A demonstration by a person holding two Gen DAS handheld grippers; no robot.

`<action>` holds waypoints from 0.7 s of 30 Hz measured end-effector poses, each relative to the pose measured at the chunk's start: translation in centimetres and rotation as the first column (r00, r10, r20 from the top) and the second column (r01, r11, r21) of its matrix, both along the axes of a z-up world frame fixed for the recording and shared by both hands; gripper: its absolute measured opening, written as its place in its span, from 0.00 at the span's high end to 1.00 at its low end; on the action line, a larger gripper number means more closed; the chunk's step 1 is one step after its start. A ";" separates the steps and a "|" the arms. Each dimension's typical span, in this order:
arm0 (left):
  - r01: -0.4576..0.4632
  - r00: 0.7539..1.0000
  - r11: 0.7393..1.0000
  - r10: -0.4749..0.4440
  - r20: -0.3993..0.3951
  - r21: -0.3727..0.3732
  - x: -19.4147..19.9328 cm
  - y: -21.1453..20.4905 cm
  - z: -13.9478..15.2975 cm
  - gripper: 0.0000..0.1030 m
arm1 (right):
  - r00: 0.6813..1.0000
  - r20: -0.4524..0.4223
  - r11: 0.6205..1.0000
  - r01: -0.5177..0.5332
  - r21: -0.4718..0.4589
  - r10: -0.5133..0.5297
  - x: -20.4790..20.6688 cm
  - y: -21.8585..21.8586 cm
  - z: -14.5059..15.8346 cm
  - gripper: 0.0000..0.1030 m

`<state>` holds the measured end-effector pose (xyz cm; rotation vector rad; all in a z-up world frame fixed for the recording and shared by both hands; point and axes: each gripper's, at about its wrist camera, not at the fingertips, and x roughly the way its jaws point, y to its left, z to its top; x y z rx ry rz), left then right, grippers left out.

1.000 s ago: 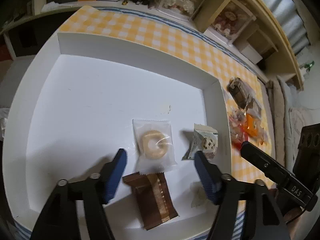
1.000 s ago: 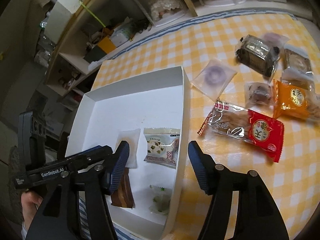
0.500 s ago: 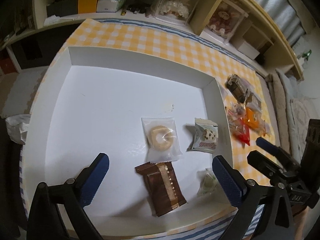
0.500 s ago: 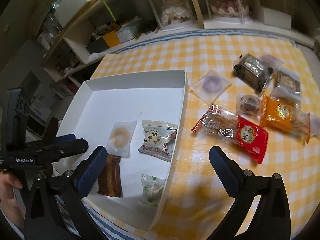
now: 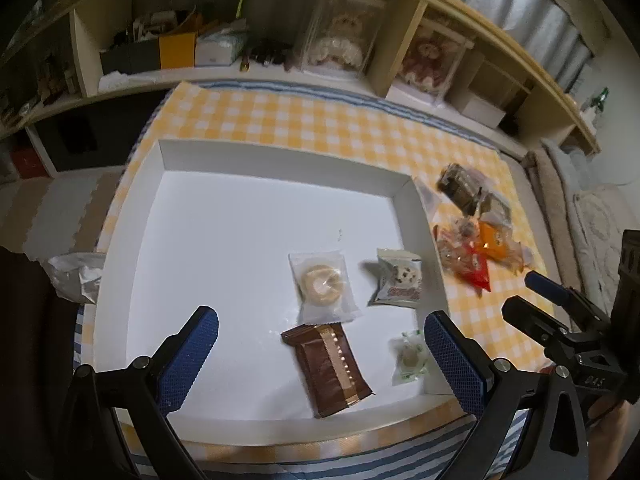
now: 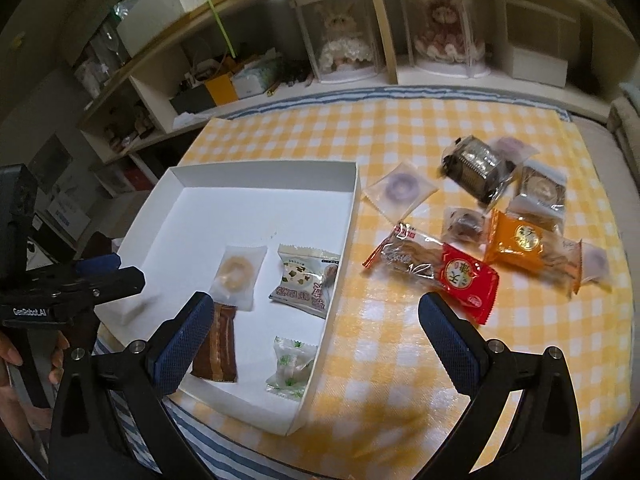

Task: Organize snacks
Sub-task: 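Withdraw both tools from the tray toward the remaining snacks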

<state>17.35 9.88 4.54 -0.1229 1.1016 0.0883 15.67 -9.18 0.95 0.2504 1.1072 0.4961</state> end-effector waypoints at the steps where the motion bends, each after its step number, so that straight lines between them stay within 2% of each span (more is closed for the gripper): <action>1: 0.004 1.000 1.000 -0.004 0.008 0.003 -0.2 0.0 0.3 0.00 | 1.000 0.004 1.000 0.002 -0.001 -0.002 -0.1 -0.1 0.2 0.00; 6: 0.030 0.998 0.999 -0.032 0.055 0.032 -1.6 -1.0 2.0 0.00 | 0.999 0.032 1.000 0.021 0.006 -0.021 -0.5 -1.2 1.8 0.00; 11: 0.058 0.992 0.998 -0.062 0.114 0.030 -3.0 -2.5 3.8 0.00 | 0.996 0.083 0.999 0.034 0.012 -0.035 -0.9 -2.8 4.3 0.00; 21: 0.089 0.975 0.996 -0.090 0.203 0.014 -4.3 -5.0 6.3 0.00 | 0.977 0.169 0.992 0.127 0.019 -0.128 -1.4 -9.1 8.2 0.00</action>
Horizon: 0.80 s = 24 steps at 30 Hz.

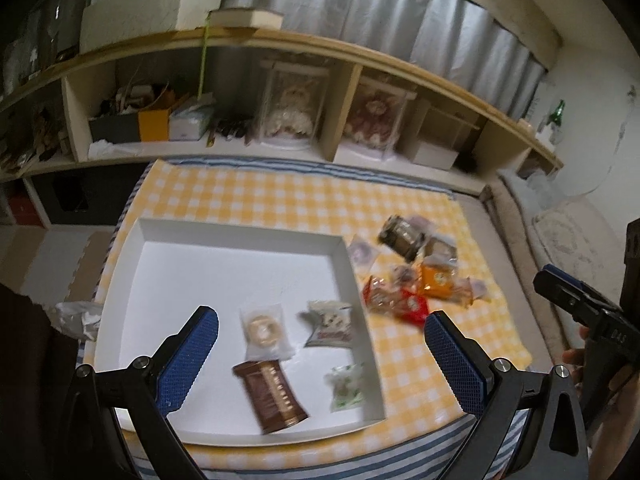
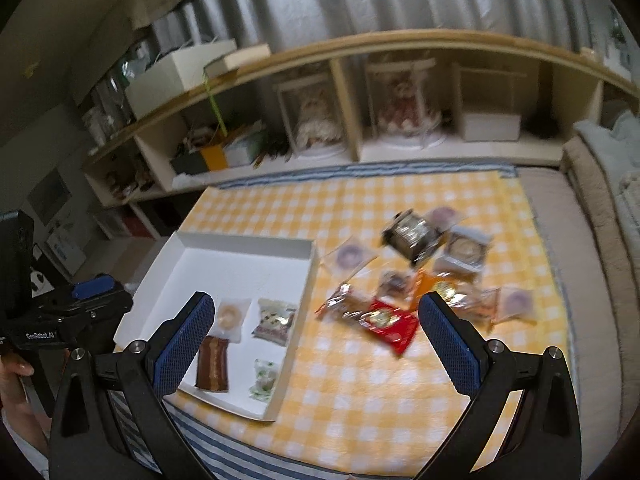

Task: Organize snacks
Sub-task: 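Withdraw both tools from the tray toward the remaining snacks, then grasp the red-and-clear long packet with the left tool while the right tool grasps the clear purple-ring packet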

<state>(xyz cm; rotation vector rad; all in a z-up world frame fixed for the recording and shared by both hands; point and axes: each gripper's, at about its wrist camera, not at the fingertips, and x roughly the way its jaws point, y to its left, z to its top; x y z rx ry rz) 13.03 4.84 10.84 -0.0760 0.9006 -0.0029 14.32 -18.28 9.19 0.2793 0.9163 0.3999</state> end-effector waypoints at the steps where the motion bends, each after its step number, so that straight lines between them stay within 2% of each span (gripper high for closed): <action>1: 0.004 1.000 1.000 -0.004 0.004 -0.003 0.1 -0.4 0.0 0.00 | 1.000 0.003 1.000 0.009 -0.003 -0.009 0.0 -0.6 0.1 0.00; 6: 0.012 1.000 0.999 -0.012 -0.003 -0.043 1.4 -2.9 -0.6 0.00 | 0.998 0.013 0.997 0.067 -0.035 -0.067 -0.3 -4.3 -0.3 0.00; 13: -0.005 0.999 0.996 0.001 -0.040 -0.091 5.2 -7.9 -3.6 0.00 | 0.989 -0.013 0.977 0.144 -0.156 -0.148 0.3 -9.1 -3.5 0.00; 16: -0.008 0.997 0.994 0.000 -0.080 -0.108 7.6 -10.5 -6.0 0.00 | 0.982 -0.033 0.967 0.179 -0.180 -0.188 0.9 -11.1 -5.2 0.00; 20: -0.034 0.991 0.996 0.023 -0.134 -0.082 11.4 -14.0 -10.0 0.00 | 0.959 -0.078 0.947 0.254 -0.197 -0.273 1.7 -13.9 -7.8 0.00; 24: -0.105 0.972 0.992 0.086 -0.220 -0.074 14.7 -16.8 -14.1 0.00 | 0.932 -0.137 0.931 0.307 -0.195 -0.336 2.7 -16.2 -10.2 0.00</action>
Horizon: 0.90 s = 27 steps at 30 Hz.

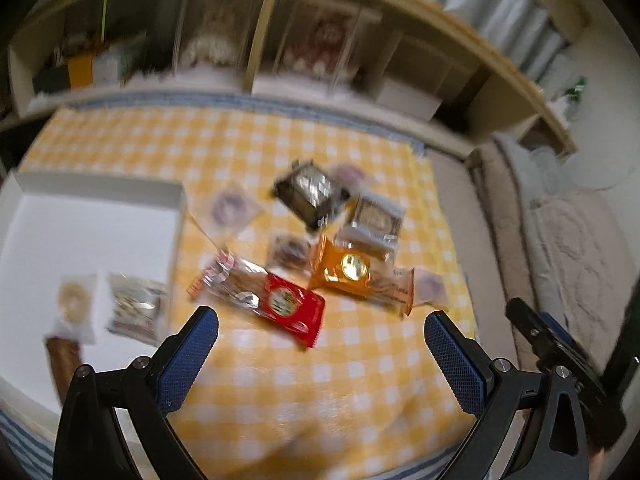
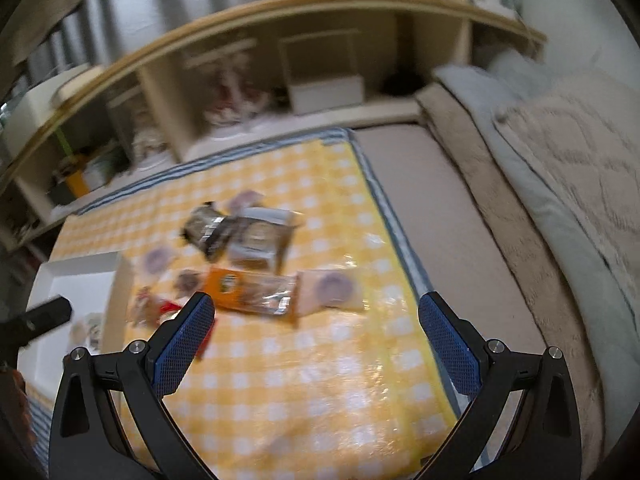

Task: Organize snacks
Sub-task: 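Grasp the red-and-clear long packet with the left tool while the right tool grasps the clear purple-ring packet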

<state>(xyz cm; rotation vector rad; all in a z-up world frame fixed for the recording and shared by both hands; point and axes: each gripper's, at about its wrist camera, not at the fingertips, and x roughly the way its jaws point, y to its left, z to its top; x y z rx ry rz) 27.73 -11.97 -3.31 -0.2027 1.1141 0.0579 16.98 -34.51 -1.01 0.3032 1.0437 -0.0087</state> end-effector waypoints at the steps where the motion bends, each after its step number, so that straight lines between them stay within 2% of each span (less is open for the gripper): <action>1: -0.033 0.999 0.999 0.033 -0.034 -0.013 0.9 -0.4 -1.2 0.00 | 1.000 -0.009 1.000 0.014 0.009 -0.014 0.2 -0.5 -0.6 0.00; 4: -0.132 0.986 0.990 0.126 -0.111 -0.042 2.7 -1.0 -4.5 0.00 | 0.997 -0.057 0.997 0.062 0.047 -0.059 0.9 -1.9 -2.2 0.00; 7: -0.219 0.964 0.975 0.210 -0.161 -0.036 4.2 -1.0 -7.2 0.00 | 0.989 -0.105 0.990 0.109 0.090 -0.099 1.9 -2.9 -4.0 0.01; 10: -0.308 0.938 0.950 0.296 -0.182 -0.042 5.5 -0.4 -9.2 0.00 | 0.984 -0.118 0.980 0.147 0.135 -0.131 2.9 -3.6 -5.5 0.19; 12: -0.346 0.923 0.938 0.336 -0.186 -0.028 6.4 -0.3 -10.1 0.00 | 0.977 -0.142 0.969 0.182 0.166 -0.159 3.9 -3.9 -6.8 0.40; 13: -0.364 0.917 0.931 0.354 -0.185 -0.020 7.0 -0.4 -10.6 0.00 | 0.972 -0.160 0.965 0.197 0.174 -0.170 4.3 -4.0 -7.3 0.46; 15: -0.385 0.909 0.923 0.377 -0.179 -0.009 7.8 -0.4 -11.2 0.00 | 0.962 -0.192 0.949 0.236 0.210 -0.196 5.2 -4.2 -8.7 0.70; 17: -0.401 0.901 0.916 0.398 -0.175 0.015 8.9 -0.5 -12.0 0.00 | 0.959 -0.206 0.945 0.241 0.223 -0.196 6.0 -4.1 -9.9 0.81; 23: -0.436 0.880 0.892 0.450 -0.150 0.118 10.7 0.1 -13.8 0.00 | 0.971 -0.185 0.954 0.195 0.228 -0.154 7.4 -3.9 -11.5 0.86; 27: -0.375 0.903 0.903 0.407 -0.135 0.210 11.9 -0.9 -14.5 0.00 | 0.975 -0.183 0.965 0.163 0.204 -0.126 8.1 -3.8 -12.7 0.86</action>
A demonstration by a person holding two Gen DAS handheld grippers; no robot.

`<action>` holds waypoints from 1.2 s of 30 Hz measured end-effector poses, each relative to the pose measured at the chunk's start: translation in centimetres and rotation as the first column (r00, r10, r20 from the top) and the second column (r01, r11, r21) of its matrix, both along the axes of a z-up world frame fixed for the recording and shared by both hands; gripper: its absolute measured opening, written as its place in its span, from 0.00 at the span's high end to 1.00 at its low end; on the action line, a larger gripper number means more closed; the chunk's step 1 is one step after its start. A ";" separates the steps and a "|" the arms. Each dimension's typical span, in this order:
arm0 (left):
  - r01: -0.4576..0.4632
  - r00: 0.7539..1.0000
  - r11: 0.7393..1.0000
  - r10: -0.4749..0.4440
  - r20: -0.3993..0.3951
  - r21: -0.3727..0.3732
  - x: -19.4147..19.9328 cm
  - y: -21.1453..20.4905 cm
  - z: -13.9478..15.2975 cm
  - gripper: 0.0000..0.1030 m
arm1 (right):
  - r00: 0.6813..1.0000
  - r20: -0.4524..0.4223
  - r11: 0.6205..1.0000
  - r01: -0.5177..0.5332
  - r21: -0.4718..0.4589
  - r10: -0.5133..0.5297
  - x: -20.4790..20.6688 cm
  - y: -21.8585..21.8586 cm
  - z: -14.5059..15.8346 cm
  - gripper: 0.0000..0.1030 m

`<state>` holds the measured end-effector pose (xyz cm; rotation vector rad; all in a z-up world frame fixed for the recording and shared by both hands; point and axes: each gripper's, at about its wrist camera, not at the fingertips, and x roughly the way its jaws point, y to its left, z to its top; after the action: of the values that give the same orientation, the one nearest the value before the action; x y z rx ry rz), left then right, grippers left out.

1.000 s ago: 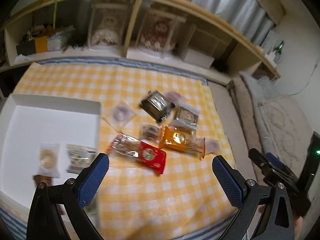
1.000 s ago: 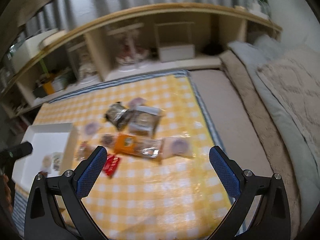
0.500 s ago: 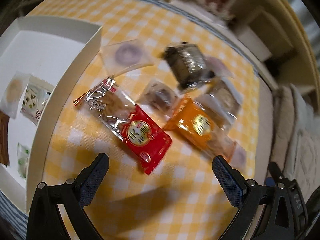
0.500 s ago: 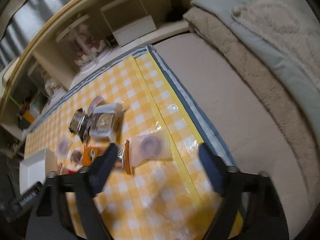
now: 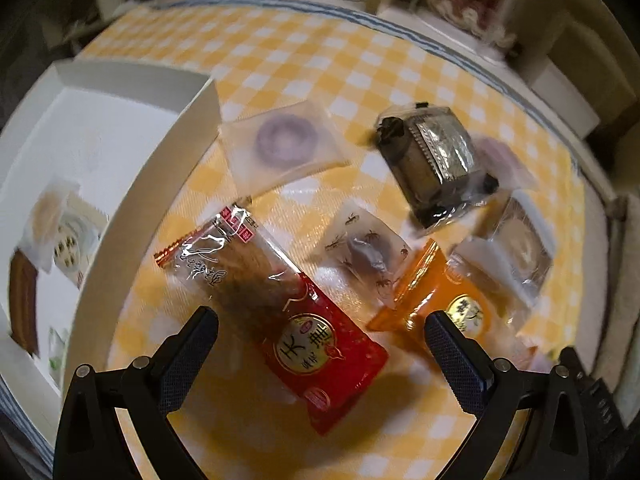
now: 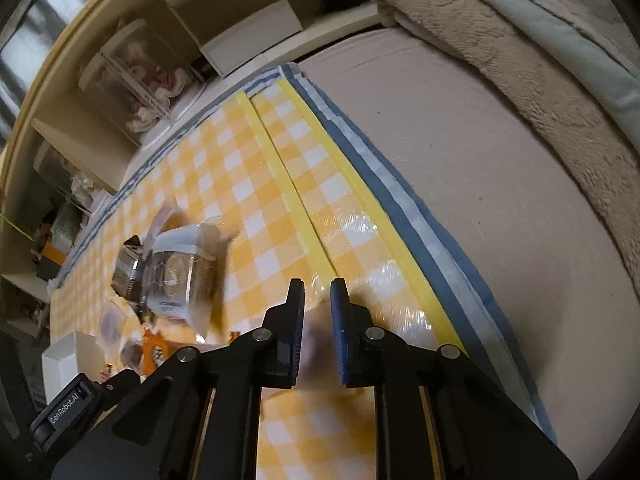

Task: Organize snacks
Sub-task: 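Grasp the red-and-clear long packet with the left tool while the right tool grasps the clear purple-ring packet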

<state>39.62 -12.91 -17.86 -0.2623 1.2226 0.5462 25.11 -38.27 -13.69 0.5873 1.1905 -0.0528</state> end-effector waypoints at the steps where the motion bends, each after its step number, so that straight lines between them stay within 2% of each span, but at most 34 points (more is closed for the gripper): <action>1: 0.024 1.000 1.000 -0.024 -0.011 0.019 0.0 -0.3 -0.3 0.00 | 1.000 -0.006 1.000 -0.010 -0.011 0.010 0.1 0.1 -0.2 0.86; 4: 0.093 0.995 0.994 -0.090 -0.041 0.056 -0.7 -0.7 -1.0 0.00 | 0.996 -0.050 0.995 -0.072 -0.076 0.068 0.2 0.8 -0.9 0.86; 7: 0.153 0.987 0.985 -0.148 -0.060 0.075 -2.2 -0.8 -1.1 0.01 | 0.992 -0.083 0.991 -0.098 -0.087 0.091 -0.1 0.9 -1.0 0.87; 12: 0.246 0.967 0.967 -0.240 -0.085 0.070 -3.6 -1.4 -1.7 0.06 | 0.979 -0.134 0.980 -0.169 -0.108 0.154 -1.2 1.3 -0.3 0.87; 16: 0.298 0.951 0.952 -0.290 -0.108 0.065 -4.9 -1.9 -2.1 0.11 | 0.960 -0.178 0.968 -0.236 -0.088 0.217 -2.4 1.9 -0.1 0.87; 19: 0.323 0.941 0.946 -0.317 -0.120 0.034 -5.4 -1.9 -2.4 0.12 | 0.946 -0.199 0.960 -0.272 -0.067 0.254 -3.3 2.3 0.3 0.87; 22: 0.312 0.947 0.950 -0.312 -0.073 -0.017 -5.7 -1.6 -1.9 0.13 | 0.968 -0.126 0.973 -0.225 -0.048 0.217 -3.5 1.4 1.7 0.87; 25: 0.278 0.960 0.959 -0.280 -0.024 -0.047 -4.9 -1.3 -1.0 0.13 | 0.993 -0.016 0.993 -0.116 -0.001 0.116 -2.8 -0.3 3.2 0.86; 27: 0.250 0.968 0.966 -0.252 -0.010 -0.063 -3.9 -1.2 -0.9 0.13 | 0.998 0.028 0.997 -0.051 0.055 0.050 -2.1 -1.1 3.1 0.87; 30: 0.222 0.975 0.974 -0.223 -0.012 -0.053 -1.9 -1.1 -1.1 0.13 | 0.999 0.032 0.997 -0.011 0.076 0.009 -1.2 -1.4 2.1 0.87; 36: 0.178 0.983 0.984 -0.177 -0.035 0.003 -0.2 0.0 -1.6 0.13 | 0.999 -0.008 0.997 -0.047 0.060 0.048 -0.3 -0.5 -0.6 0.87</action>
<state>39.40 -12.90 -19.48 -0.1370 1.2640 0.4011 24.79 -38.74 -14.30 0.6116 1.2183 0.0207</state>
